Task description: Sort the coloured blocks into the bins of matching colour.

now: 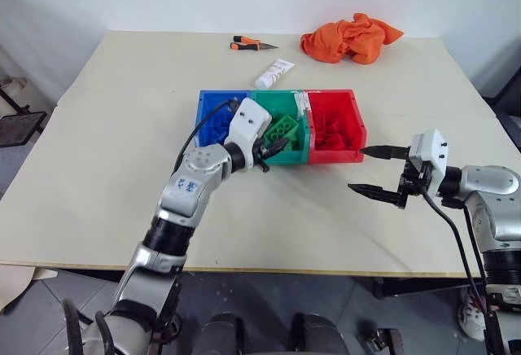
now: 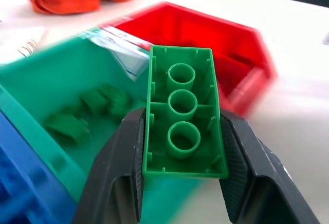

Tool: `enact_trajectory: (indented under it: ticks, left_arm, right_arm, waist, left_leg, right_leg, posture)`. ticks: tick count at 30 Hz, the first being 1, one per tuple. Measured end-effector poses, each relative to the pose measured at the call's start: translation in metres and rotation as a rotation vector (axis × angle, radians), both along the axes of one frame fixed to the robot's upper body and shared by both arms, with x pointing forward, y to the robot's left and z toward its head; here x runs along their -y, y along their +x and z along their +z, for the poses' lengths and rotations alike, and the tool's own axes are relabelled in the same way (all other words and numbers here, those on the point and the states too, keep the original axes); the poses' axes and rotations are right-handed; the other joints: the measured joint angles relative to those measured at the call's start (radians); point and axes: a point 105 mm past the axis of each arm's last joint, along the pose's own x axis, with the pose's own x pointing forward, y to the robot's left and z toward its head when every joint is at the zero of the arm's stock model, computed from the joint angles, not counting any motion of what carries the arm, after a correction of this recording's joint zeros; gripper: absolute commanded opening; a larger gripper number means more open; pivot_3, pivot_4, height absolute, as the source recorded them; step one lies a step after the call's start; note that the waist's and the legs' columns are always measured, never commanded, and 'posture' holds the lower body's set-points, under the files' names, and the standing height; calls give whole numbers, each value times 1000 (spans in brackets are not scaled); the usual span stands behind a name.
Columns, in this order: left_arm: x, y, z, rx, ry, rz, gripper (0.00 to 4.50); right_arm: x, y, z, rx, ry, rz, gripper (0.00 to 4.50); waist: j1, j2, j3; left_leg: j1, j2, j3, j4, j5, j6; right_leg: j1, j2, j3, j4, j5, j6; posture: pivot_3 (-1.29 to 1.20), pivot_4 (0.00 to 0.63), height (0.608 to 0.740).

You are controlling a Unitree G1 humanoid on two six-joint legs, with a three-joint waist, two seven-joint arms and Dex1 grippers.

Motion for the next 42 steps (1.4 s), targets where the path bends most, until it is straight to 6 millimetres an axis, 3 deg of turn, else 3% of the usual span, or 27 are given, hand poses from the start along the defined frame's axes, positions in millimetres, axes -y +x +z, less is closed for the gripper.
enact_trajectory:
  ticks: [8,11,15,17,21,26,34,42]
  left_arm:
    - [-2,25,-1,28,15,43,4458]
    - [-4,23,3,39,14,24,4486]
    - [-23,-8,11,70,15,-84,4486]
    - [-42,-40,0,36,25,-157,4486]
    - [-80,-86,-22,-115,9,-195,4486]
    - [-147,-125,-39,-241,29,-98,4486]
    - [-220,-156,-46,-271,99,38,4486]
    - [-251,-163,-51,-252,120,98,4486]
  right_arm:
    - [3,-3,2,14,28,-47,4500]
    - [2,-3,2,17,29,-48,4500]
    - [0,-1,4,20,33,-37,4500]
    - [-2,2,7,23,38,-29,4500]
    - [-6,7,8,20,42,-2,4500]
    - [-14,14,7,9,46,41,4500]
    - [-20,24,8,-10,29,88,4500]
    - [-21,26,8,-4,21,102,4500]
  waist:
    - [-1,-1,1]
    - [-1,-1,1]
    - [-9,-1,0]
    - [-23,0,0]
    - [-28,-1,1]
    - [-25,-1,1]
    - [-32,0,1]
    - [-29,0,1]
  left_leg:
    - [0,1,1,-1,0,0]
    - [0,1,1,0,0,0]
    - [0,2,1,-1,0,0]
    - [1,3,0,-2,1,-1]
    - [0,3,-1,-1,1,-2]
    - [0,3,-3,-1,1,-2]
    - [0,3,-2,-3,0,-2]
    - [0,3,-2,-3,0,-2]
  right_leg:
    - [-1,0,0,0,0,0]
    - [-1,0,0,0,0,0]
    - [-2,0,2,1,0,0]
    - [-3,1,2,2,0,0]
    - [-2,1,3,2,0,0]
    - [-2,0,2,2,0,-1]
    - [-3,-1,2,1,-1,-2]
    - [-3,-2,2,2,-1,-2]
  posture:
    - [0,150,740]
    - [0,150,740]
    - [0,150,740]
    - [0,150,740]
    - [0,150,740]
    - [0,150,740]
    - [0,150,740]
    - [0,150,740]
